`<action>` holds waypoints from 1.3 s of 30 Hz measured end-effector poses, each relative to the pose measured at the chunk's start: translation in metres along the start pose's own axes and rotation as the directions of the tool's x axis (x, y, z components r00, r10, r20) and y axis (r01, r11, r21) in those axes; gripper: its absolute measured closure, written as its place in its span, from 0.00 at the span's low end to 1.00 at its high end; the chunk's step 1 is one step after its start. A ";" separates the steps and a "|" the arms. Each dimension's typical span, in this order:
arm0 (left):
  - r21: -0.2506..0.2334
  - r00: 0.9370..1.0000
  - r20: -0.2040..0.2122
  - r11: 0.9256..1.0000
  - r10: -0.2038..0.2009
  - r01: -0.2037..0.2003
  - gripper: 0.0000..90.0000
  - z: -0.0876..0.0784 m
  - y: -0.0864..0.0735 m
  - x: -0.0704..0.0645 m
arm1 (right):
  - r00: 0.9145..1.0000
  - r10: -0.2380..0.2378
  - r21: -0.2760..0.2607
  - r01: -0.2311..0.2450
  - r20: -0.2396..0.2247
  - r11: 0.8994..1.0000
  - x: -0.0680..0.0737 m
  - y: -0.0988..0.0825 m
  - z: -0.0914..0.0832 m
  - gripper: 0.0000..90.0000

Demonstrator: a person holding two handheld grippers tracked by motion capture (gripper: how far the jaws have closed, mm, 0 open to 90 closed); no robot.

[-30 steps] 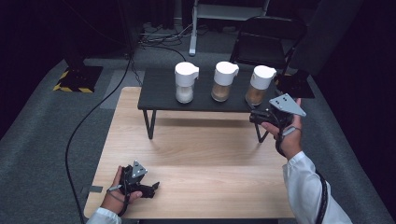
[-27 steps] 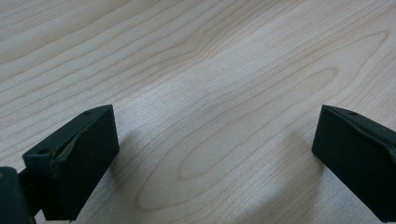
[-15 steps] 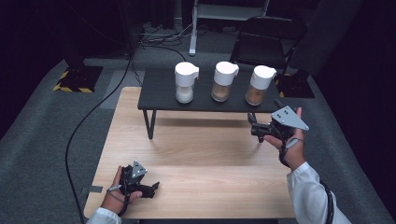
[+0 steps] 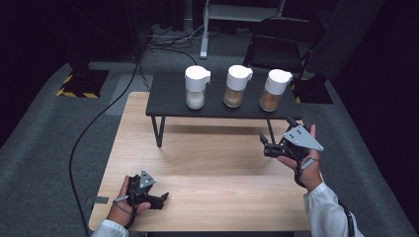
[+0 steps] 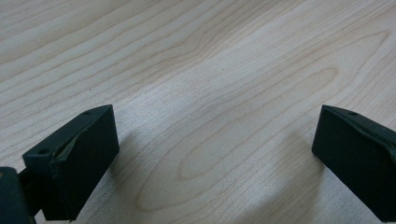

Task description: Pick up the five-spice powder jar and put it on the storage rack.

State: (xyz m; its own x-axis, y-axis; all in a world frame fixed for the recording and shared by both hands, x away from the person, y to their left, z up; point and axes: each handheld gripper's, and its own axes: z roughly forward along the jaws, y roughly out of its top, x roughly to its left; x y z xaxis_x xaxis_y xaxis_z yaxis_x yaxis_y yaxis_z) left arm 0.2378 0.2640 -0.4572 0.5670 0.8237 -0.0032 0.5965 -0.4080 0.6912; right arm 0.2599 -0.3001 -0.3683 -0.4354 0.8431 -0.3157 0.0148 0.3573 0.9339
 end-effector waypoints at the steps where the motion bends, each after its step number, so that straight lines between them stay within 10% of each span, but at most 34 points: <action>1: -0.001 1.000 -0.001 1.000 0.000 0.000 0.01 0.000 0.000 0.000 | 1.000 -0.001 -0.001 0.001 -0.004 1.000 0.000 -0.002 -0.001 0.00; 39: -0.001 1.000 -0.001 1.000 0.000 0.000 0.01 0.000 0.000 0.000 | 0.990 -0.083 0.119 0.096 -0.115 0.988 0.024 -0.053 -0.020 0.00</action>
State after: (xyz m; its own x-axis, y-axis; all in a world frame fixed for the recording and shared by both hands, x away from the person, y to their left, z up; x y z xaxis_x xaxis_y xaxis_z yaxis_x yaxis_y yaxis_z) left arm 0.2377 0.2639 -0.4574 0.5663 0.8242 -0.0022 0.5959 -0.4076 0.6919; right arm 0.2303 -0.3066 -0.4220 -0.5355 0.7590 -0.3704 0.0796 0.4820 0.8726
